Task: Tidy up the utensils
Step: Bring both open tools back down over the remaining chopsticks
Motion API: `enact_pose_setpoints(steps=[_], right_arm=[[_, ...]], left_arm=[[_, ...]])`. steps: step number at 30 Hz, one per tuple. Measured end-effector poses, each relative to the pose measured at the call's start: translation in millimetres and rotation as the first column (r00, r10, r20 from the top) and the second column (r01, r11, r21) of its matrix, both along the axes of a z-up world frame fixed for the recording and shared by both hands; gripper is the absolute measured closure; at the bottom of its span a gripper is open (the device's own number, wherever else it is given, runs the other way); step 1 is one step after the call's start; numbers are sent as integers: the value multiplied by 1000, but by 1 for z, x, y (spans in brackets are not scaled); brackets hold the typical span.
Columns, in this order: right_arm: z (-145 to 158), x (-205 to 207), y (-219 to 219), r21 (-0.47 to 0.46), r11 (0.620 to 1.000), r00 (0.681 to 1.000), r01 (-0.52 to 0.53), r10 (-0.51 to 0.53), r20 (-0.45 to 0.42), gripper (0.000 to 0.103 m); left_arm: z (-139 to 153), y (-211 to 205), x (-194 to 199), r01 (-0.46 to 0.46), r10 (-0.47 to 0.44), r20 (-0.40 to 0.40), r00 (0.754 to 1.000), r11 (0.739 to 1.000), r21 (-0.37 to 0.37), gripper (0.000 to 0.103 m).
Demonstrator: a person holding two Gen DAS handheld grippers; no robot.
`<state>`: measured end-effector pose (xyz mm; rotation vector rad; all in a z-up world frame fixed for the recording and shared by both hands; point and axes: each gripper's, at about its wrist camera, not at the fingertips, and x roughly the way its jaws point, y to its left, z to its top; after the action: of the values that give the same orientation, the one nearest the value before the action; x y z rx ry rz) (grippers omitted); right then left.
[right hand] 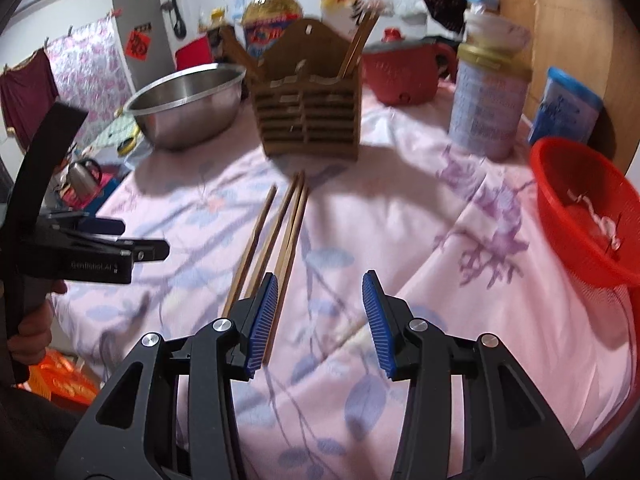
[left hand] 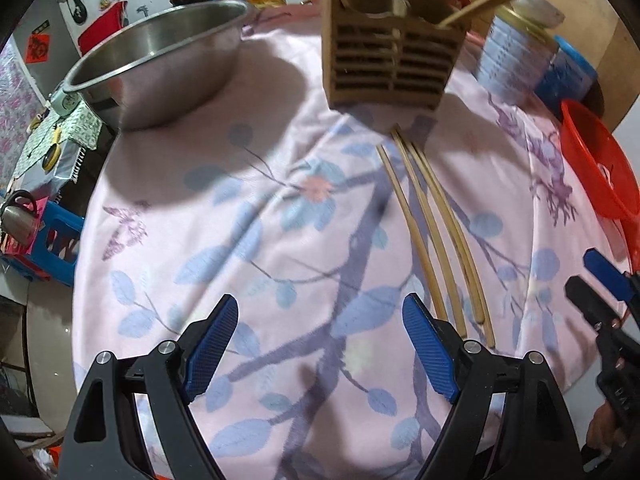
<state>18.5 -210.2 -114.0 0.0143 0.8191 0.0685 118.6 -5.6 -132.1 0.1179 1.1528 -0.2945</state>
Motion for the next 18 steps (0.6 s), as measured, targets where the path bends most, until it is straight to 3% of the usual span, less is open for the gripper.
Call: enact_pose_setpoints(steps=[7, 13, 18], right_arm=[[-25, -1, 10, 16, 999, 996, -41, 42, -73, 58], [-45, -7, 28, -67, 992, 992, -111, 107, -65, 59], [-55, -8, 44, -71, 981, 981, -182, 176, -83, 70]], left_arm=[[-11, 2, -4, 11, -11, -28, 1000, 1000, 7, 20], [-19, 15, -5, -19, 18, -42, 999, 1000, -12, 20], [-20, 23, -5, -41, 39, -41, 998, 999, -29, 20]])
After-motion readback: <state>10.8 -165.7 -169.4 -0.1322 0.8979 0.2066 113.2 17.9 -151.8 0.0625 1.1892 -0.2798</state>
